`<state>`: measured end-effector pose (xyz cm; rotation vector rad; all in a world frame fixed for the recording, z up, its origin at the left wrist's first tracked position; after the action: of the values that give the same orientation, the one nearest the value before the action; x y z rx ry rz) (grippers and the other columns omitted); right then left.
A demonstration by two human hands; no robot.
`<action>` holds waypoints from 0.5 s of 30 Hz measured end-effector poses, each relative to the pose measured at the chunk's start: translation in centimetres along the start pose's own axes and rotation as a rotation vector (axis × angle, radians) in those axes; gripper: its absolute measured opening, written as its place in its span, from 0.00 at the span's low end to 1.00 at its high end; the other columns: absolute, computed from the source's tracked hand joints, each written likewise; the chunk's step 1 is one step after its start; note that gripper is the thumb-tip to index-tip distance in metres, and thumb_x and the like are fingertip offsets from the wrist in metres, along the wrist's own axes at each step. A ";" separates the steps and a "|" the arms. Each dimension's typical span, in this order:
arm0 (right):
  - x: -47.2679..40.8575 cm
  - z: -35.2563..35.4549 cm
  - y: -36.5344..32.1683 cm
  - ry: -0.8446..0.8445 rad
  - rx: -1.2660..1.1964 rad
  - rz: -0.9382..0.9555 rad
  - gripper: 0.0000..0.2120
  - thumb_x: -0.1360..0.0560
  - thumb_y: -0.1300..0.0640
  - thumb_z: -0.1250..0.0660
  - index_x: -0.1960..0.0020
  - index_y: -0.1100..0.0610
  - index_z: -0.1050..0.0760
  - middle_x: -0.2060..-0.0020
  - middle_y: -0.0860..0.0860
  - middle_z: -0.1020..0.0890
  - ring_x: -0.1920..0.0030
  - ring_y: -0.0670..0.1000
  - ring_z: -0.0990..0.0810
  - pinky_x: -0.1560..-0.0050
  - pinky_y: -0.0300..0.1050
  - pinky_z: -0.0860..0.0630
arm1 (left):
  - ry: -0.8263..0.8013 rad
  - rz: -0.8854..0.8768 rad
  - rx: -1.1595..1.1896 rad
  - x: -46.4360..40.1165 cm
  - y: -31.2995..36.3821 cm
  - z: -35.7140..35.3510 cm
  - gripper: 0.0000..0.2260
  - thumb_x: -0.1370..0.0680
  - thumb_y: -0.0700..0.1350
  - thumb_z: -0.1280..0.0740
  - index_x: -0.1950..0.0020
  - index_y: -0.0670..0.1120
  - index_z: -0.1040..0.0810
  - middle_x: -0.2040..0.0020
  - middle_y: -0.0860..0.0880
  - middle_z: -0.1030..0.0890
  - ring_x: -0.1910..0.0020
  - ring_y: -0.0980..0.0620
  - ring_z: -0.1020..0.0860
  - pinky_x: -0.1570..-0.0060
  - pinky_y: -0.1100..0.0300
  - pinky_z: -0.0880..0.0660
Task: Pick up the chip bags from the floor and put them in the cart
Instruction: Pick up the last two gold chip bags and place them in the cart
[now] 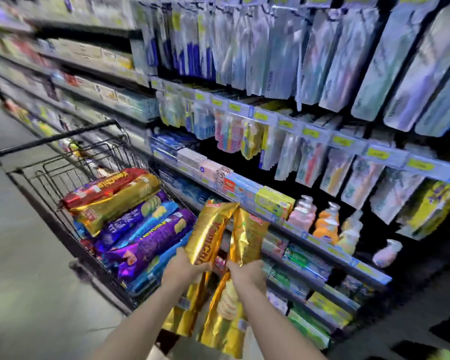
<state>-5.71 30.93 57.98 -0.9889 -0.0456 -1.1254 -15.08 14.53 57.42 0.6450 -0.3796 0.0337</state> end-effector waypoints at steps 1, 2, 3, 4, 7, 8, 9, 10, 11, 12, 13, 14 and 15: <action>0.5 -1.6 -1.0 -0.021 -0.020 -0.007 0.34 0.32 0.43 0.28 0.37 0.61 0.35 0.41 0.59 0.21 0.40 0.60 0.22 0.44 0.50 0.26 | 0.010 0.008 -0.020 -0.9 -0.8 1.2 0.27 0.32 0.60 0.28 0.45 0.45 0.35 0.44 0.45 0.22 0.54 0.49 0.26 0.58 0.57 0.28; 0.8 -3.2 -2.0 -0.042 -0.045 -0.010 0.33 0.32 0.43 0.28 0.37 0.62 0.35 0.41 0.59 0.21 0.41 0.60 0.22 0.43 0.50 0.27 | 0.015 0.019 -0.039 -1.8 -1.5 2.4 0.28 0.31 0.60 0.28 0.43 0.45 0.35 0.44 0.45 0.23 0.54 0.50 0.26 0.59 0.58 0.29; 1.1 -4.7 -2.9 -0.068 -0.059 -0.018 0.34 0.31 0.44 0.28 0.36 0.62 0.36 0.40 0.59 0.21 0.40 0.61 0.22 0.42 0.50 0.27 | 0.014 0.031 -0.045 -2.8 -2.3 3.4 0.30 0.31 0.59 0.28 0.40 0.44 0.35 0.43 0.44 0.23 0.53 0.50 0.26 0.58 0.58 0.30; 1.3 -6.2 -3.8 -0.090 -0.070 -0.026 0.34 0.31 0.44 0.28 0.36 0.63 0.37 0.40 0.60 0.22 0.40 0.61 0.22 0.41 0.50 0.27 | 0.014 0.038 -0.048 -3.7 -3.0 4.4 0.32 0.31 0.59 0.28 0.37 0.43 0.35 0.42 0.44 0.23 0.51 0.49 0.25 0.58 0.59 0.30; 1.4 -10.4 -6.5 -0.150 -0.081 -0.036 0.34 0.31 0.46 0.28 0.35 0.64 0.37 0.39 0.60 0.22 0.40 0.61 0.22 0.42 0.51 0.27 | 0.030 0.049 -0.052 -7.0 -5.1 7.7 0.34 0.33 0.60 0.27 0.36 0.42 0.34 0.43 0.45 0.22 0.48 0.47 0.24 0.57 0.57 0.30; 1.2 -11.8 -7.6 -0.159 -0.073 -0.032 0.34 0.31 0.46 0.28 0.35 0.64 0.38 0.39 0.61 0.23 0.39 0.62 0.23 0.42 0.50 0.27 | 0.029 0.057 -0.061 -8.1 -5.7 8.7 0.35 0.33 0.60 0.27 0.36 0.42 0.34 0.42 0.45 0.22 0.46 0.46 0.23 0.56 0.57 0.29; 0.9 -13.2 -8.8 -0.166 -0.064 -0.031 0.35 0.31 0.46 0.28 0.35 0.64 0.38 0.38 0.61 0.23 0.39 0.62 0.23 0.41 0.50 0.28 | 0.027 0.072 -0.058 -9.3 -6.5 9.7 0.35 0.33 0.61 0.27 0.36 0.42 0.34 0.42 0.45 0.22 0.46 0.46 0.23 0.55 0.56 0.28; 0.6 -14.6 -10.1 -0.175 -0.056 -0.033 0.35 0.31 0.46 0.27 0.35 0.65 0.38 0.38 0.62 0.24 0.38 0.62 0.24 0.40 0.51 0.28 | 0.026 0.088 -0.047 -10.6 -7.2 10.6 0.35 0.34 0.61 0.27 0.36 0.43 0.34 0.42 0.45 0.22 0.46 0.46 0.23 0.54 0.56 0.27; 0.2 -16.0 -11.3 -0.185 -0.048 -0.035 0.35 0.31 0.46 0.27 0.35 0.65 0.38 0.38 0.62 0.24 0.38 0.62 0.24 0.40 0.51 0.28 | 0.027 0.108 -0.032 -11.9 -7.8 11.5 0.35 0.34 0.60 0.27 0.36 0.43 0.34 0.43 0.45 0.22 0.46 0.46 0.23 0.54 0.55 0.26; -0.2 -17.4 -12.7 -0.190 -0.044 -0.029 0.35 0.31 0.46 0.27 0.35 0.64 0.38 0.37 0.62 0.24 0.38 0.62 0.24 0.39 0.51 0.29 | 0.035 0.122 -0.022 -13.2 -8.3 12.4 0.34 0.34 0.60 0.26 0.37 0.44 0.33 0.44 0.46 0.22 0.47 0.46 0.23 0.53 0.55 0.25; -0.6 -18.6 -14.1 -0.195 -0.043 -0.023 0.34 0.30 0.47 0.27 0.35 0.65 0.38 0.37 0.62 0.24 0.38 0.62 0.24 0.40 0.51 0.28 | 0.043 0.135 -0.017 -14.6 -8.8 13.3 0.34 0.34 0.60 0.26 0.37 0.44 0.33 0.44 0.46 0.22 0.47 0.46 0.22 0.52 0.54 0.24; -1.1 -20.0 -15.4 -0.206 -0.044 -0.018 0.34 0.30 0.47 0.28 0.35 0.65 0.39 0.37 0.62 0.25 0.38 0.62 0.24 0.40 0.50 0.28 | 0.055 0.149 -0.017 -15.9 -9.2 14.1 0.34 0.35 0.60 0.26 0.37 0.44 0.33 0.44 0.46 0.22 0.47 0.46 0.22 0.51 0.53 0.23; -1.7 -21.4 -16.6 -0.219 -0.037 -0.018 0.35 0.30 0.48 0.27 0.34 0.65 0.39 0.37 0.63 0.25 0.38 0.62 0.24 0.40 0.50 0.28 | 0.065 0.164 -0.023 -17.3 -9.6 14.9 0.35 0.34 0.60 0.27 0.35 0.44 0.34 0.43 0.45 0.22 0.46 0.46 0.22 0.51 0.54 0.24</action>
<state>-28.47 16.39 54.99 -1.1437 -0.2106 -1.0340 -34.78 -0.51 56.64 0.5878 -0.3691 0.2061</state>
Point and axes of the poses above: each hand's wrist, its own x-axis away from the middle knuckle, its own z-axis out of the back of the hand, y = z × x, the point moved 6 cm from there along -x, towards the middle knuckle
